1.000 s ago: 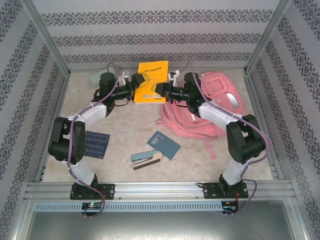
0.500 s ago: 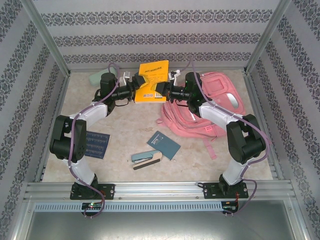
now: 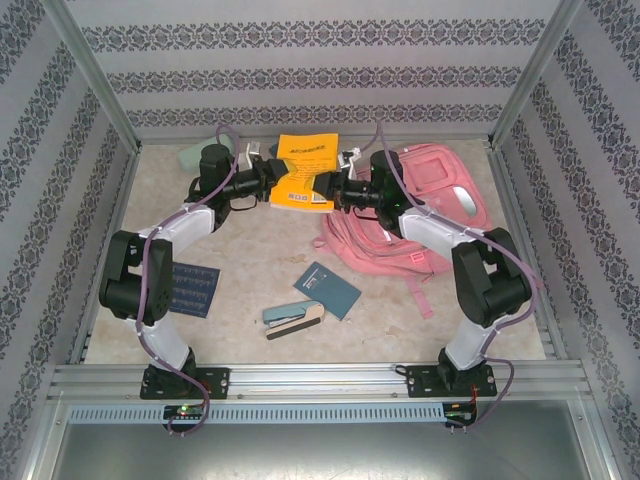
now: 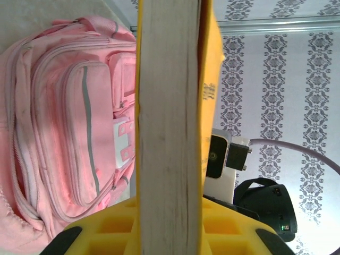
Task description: Pack the student bag
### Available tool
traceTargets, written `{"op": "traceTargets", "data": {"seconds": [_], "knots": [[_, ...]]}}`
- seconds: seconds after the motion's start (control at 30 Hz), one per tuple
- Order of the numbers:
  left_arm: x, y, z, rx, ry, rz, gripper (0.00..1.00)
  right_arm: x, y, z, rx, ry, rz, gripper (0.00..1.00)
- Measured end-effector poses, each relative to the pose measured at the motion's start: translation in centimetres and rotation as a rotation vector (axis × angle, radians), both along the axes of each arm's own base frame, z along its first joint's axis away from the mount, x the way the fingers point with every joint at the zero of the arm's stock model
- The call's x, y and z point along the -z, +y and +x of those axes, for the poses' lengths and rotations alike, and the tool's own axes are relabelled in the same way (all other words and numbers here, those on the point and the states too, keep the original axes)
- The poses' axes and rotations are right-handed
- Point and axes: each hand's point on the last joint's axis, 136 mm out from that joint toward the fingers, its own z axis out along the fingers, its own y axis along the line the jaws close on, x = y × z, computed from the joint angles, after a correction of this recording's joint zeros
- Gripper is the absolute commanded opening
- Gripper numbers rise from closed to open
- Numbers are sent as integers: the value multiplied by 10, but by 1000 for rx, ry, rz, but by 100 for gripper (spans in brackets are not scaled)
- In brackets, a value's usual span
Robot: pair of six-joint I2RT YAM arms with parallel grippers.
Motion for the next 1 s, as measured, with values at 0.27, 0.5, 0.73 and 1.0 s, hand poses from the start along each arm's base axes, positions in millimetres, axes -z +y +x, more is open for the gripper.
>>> {"op": "traceTargets", "data": {"seconds": [0.27, 0.5, 0.73, 1.0], "knots": [[14, 8, -3, -24, 31, 68, 0, 30, -96, 5, 267, -100, -483, 45], [16, 13, -11, -36, 21, 137, 0, 86, -132, -11, 229, -91, -890, 52], [23, 17, -12, -42, 38, 162, 0, 125, -114, -12, 84, -127, -1132, 53], [23, 19, -20, -39, 36, 181, 0, 139, -123, 16, 103, -156, -1312, 50]]}}
